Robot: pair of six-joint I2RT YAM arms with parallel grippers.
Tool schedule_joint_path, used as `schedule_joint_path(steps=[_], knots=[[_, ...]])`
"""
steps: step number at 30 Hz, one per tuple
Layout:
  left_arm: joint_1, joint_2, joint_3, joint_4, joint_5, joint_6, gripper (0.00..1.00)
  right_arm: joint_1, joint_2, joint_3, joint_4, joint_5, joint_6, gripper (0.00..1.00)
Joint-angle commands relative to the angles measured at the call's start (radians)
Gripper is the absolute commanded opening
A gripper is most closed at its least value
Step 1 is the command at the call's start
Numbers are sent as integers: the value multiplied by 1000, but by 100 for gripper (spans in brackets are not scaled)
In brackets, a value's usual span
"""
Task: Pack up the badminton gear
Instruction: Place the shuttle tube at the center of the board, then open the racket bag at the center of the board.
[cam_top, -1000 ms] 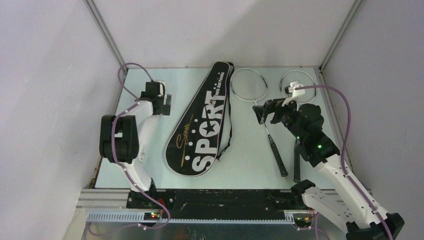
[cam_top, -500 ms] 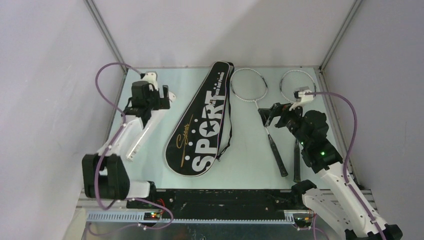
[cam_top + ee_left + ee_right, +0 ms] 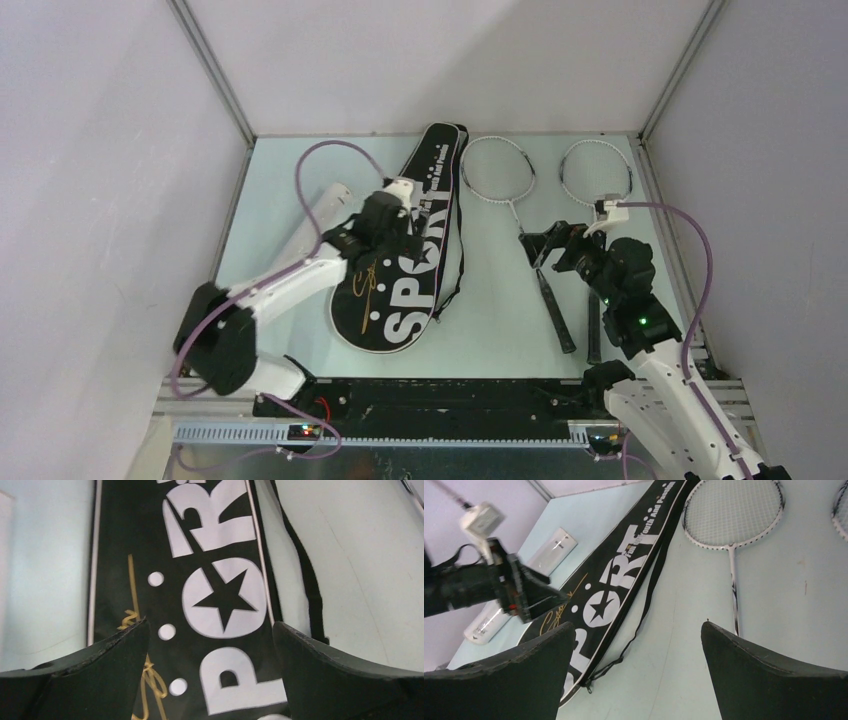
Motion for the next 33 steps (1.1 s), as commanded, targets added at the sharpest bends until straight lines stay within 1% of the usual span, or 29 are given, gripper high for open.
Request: schedule_joint_path(steps=[1, 2, 5, 8, 11, 15, 16, 18, 19, 20, 21, 22, 25, 27, 28, 30, 33], knots=[[-76, 199, 165, -39, -140, -138, 97, -5, -37, -23, -23, -51, 0, 99], [-98, 237, 192, -53, -152, -144, 96, -5, -42, -30, -33, -51, 0, 99], [-142, 418, 339, -156, -204, -152, 94, -6, -67, -46, -55, -28, -8, 99], [-185, 543, 416, -233, -230, -148, 92, -7, -86, -71, -64, 4, -9, 99], [-194, 584, 428, -241, -220, -186, 90, -7, -95, -82, -68, 36, -11, 99], [-194, 609, 399, -231, -204, -225, 78, -9, -86, -84, -77, 63, -16, 99], [-195, 614, 396, -226, -195, -228, 77, -10, -84, -84, -77, 67, -18, 99], [-194, 615, 386, -216, -181, -230, 69, -11, -77, -84, -80, 69, -20, 99], [-194, 616, 379, -213, -180, -233, 59, -11, -75, -84, -81, 69, -19, 99], [-193, 616, 377, -210, -178, -238, 54, -12, -75, -84, -80, 70, -19, 99], [-190, 617, 373, -208, -175, -240, 46, -13, -75, -84, -81, 71, -19, 99], [-189, 619, 371, -206, -167, -243, 41, -13, -78, -84, -81, 74, -20, 99], [-186, 611, 364, -197, -150, -244, 4, -13, -81, -84, -83, 77, -19, 99], [-181, 575, 351, -152, -122, -236, 1, -14, -79, -84, -80, 72, -19, 99], [-179, 553, 325, -130, -109, -227, 0, -14, -75, -84, -79, 64, -19, 99], [-175, 468, 265, -35, -54, -215, 0, -13, -69, -84, -68, 39, -18, 100], [-170, 283, 156, 163, 42, -216, 0, -13, -60, -84, -53, -20, -6, 99]])
